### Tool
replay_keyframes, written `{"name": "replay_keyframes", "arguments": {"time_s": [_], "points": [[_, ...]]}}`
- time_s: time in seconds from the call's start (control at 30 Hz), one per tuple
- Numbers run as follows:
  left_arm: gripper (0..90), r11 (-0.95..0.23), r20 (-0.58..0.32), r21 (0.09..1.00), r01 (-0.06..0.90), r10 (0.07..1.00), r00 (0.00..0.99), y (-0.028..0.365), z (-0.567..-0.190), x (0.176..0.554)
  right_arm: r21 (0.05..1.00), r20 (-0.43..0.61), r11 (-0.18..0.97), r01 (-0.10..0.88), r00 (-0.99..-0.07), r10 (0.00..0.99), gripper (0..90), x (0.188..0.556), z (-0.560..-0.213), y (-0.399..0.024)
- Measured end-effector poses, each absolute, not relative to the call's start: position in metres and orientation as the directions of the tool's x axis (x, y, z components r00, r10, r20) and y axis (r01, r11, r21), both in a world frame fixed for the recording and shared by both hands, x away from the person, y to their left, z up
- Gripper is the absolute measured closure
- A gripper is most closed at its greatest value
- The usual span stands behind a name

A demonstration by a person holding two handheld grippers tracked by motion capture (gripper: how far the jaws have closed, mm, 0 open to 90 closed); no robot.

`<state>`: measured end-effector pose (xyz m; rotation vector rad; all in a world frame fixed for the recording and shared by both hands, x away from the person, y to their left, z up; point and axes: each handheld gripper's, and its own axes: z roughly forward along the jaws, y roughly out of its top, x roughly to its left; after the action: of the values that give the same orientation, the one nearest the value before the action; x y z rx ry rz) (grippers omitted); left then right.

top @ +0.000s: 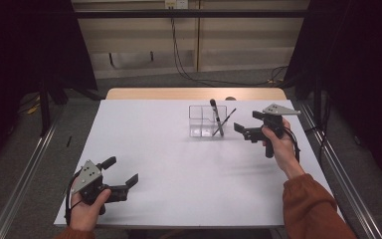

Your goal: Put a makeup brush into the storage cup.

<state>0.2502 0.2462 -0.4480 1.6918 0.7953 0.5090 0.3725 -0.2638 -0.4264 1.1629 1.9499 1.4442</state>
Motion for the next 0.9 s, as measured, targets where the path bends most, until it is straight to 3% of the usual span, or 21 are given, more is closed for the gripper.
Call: {"name": "replay_keyframes", "arguments": {"time_s": [0.9], "points": [[2.3,-0.129,-0.070,0.962,0.242,0.739,0.670,0.247,-0.448,0.249,0.950,0.100,0.081,0.301,-0.543,0.834,2.7,0.311,-0.430,-0.276]]}}
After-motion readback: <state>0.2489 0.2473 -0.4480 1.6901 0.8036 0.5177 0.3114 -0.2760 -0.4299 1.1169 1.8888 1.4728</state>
